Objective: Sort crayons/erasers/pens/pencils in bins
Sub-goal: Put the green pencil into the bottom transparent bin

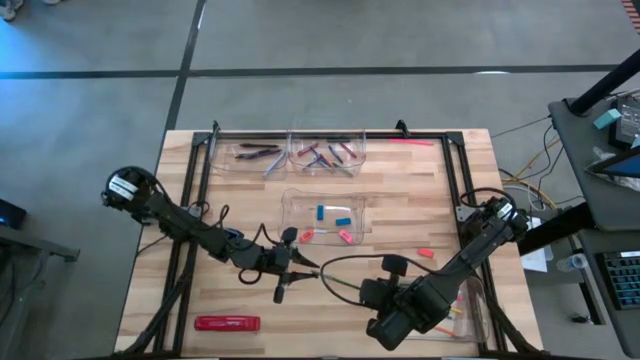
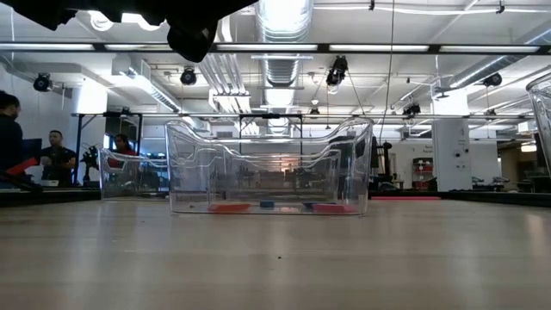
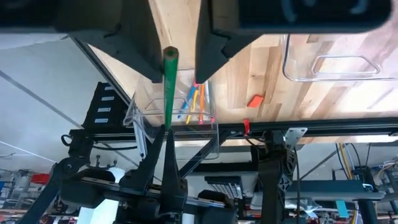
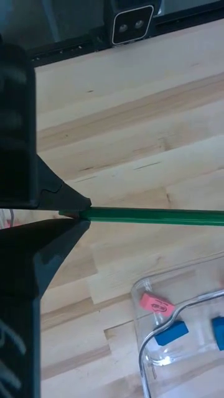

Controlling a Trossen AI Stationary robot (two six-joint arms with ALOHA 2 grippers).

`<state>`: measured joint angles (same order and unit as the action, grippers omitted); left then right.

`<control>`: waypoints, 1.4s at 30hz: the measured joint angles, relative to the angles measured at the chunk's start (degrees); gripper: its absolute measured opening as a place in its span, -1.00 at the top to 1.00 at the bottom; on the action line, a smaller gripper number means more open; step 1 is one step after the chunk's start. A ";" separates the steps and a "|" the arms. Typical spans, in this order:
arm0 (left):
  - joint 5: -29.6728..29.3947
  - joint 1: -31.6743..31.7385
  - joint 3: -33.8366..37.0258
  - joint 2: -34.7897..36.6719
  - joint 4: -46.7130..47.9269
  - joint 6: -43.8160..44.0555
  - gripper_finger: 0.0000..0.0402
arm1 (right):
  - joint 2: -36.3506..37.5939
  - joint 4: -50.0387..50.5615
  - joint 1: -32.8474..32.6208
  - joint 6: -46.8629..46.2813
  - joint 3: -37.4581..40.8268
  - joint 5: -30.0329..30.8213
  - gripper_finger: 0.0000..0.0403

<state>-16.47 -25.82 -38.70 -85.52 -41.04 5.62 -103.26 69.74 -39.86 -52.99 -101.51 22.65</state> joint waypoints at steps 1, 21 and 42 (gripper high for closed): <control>0.00 0.00 0.00 0.00 0.01 -0.18 0.64 | 0.00 0.01 0.00 0.00 0.00 0.00 0.95; 0.57 -0.04 -0.09 0.02 -0.13 -0.32 0.93 | 0.00 0.34 0.04 0.48 0.04 0.01 0.94; -0.30 0.02 -0.15 0.06 -0.96 -0.39 0.93 | 2.16 1.67 -0.89 0.01 -2.13 1.82 0.19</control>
<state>-16.77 -25.80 -38.85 -85.45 -42.00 5.23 -101.10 71.42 -40.74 -52.99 -103.64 24.46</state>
